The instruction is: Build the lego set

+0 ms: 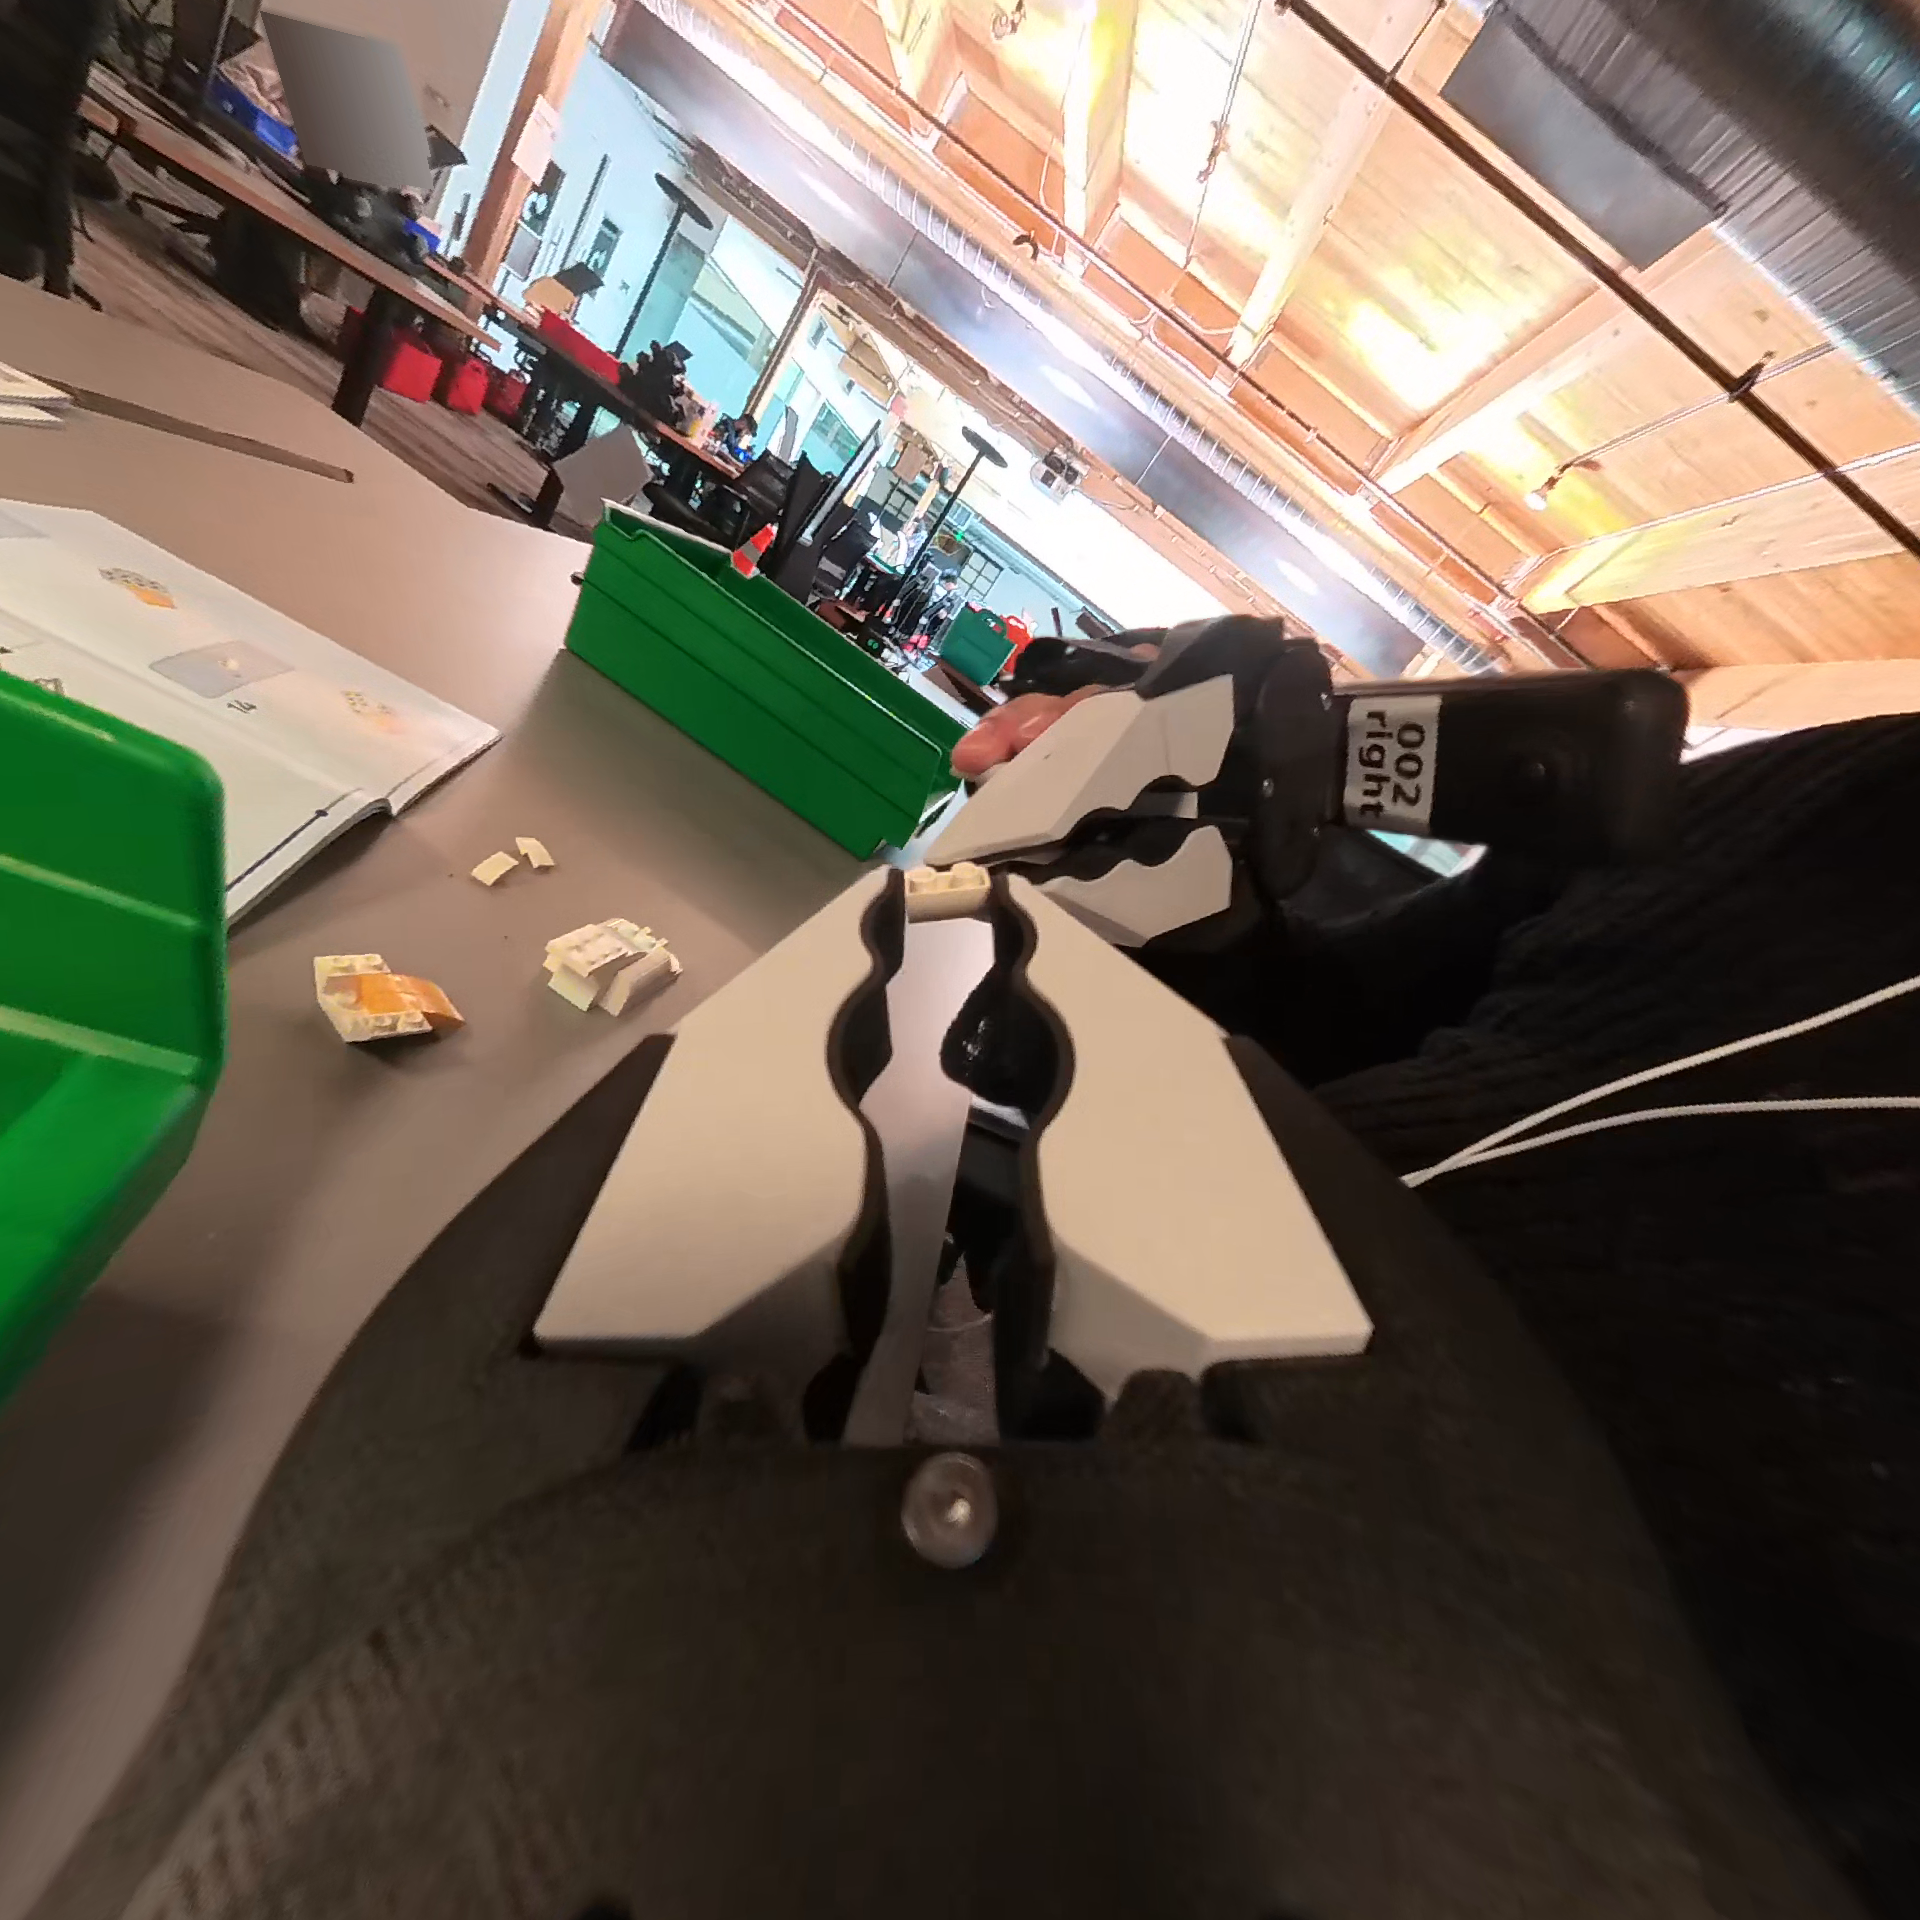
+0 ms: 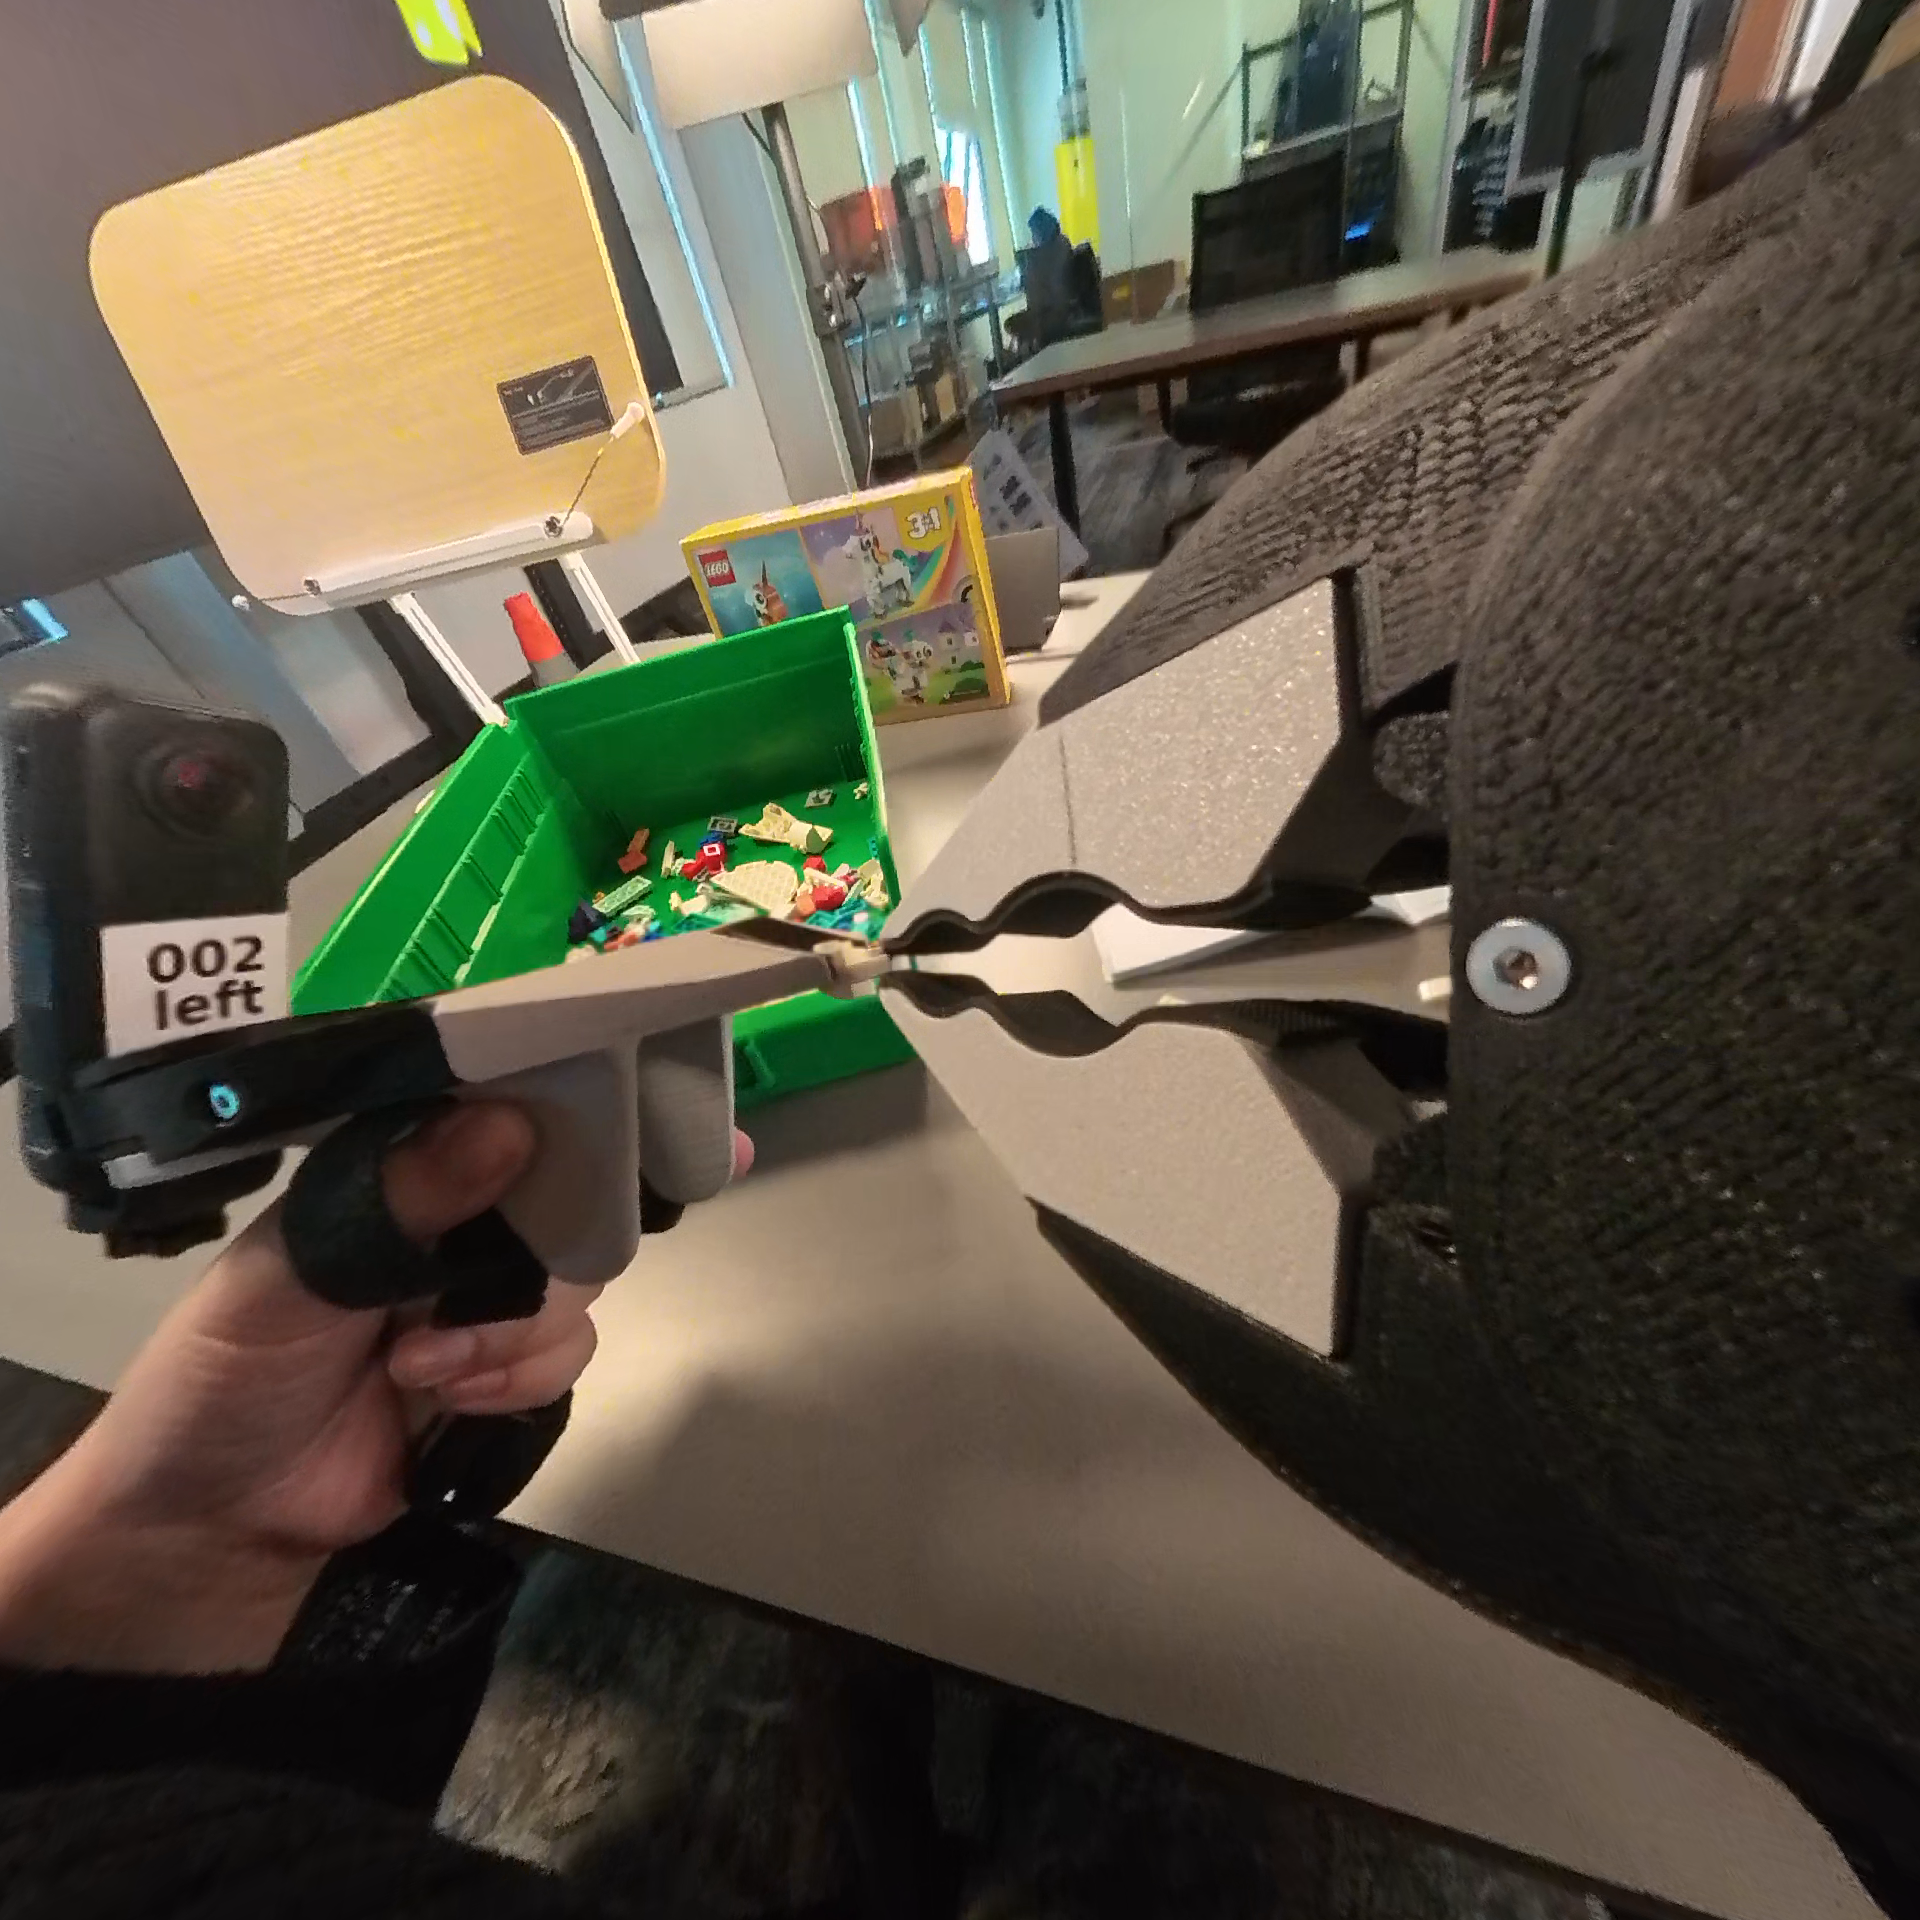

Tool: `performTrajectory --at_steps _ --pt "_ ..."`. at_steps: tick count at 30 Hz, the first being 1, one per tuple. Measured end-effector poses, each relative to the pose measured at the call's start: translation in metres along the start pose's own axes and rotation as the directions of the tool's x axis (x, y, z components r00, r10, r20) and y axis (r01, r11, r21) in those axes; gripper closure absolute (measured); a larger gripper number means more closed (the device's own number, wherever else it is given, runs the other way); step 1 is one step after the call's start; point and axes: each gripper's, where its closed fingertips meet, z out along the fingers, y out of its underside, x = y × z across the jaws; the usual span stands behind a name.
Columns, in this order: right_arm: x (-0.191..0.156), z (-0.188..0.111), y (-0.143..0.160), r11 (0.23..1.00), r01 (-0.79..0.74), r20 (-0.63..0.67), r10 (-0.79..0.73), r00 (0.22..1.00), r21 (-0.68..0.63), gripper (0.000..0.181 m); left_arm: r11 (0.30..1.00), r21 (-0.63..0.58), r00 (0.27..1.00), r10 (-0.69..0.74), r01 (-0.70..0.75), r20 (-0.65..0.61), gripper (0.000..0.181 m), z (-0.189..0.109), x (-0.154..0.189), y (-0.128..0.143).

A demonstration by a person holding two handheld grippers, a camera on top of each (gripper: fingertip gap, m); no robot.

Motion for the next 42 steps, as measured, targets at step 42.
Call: performTrajectory --at_steps 42 --pt "0.014 0.006 0.007 0.276 -0.944 0.389 0.861 0.327 0.182 0.165 0.784 -0.111 0.720 0.609 -0.611 0.333 0.174 -0.004 -0.020 -0.007"
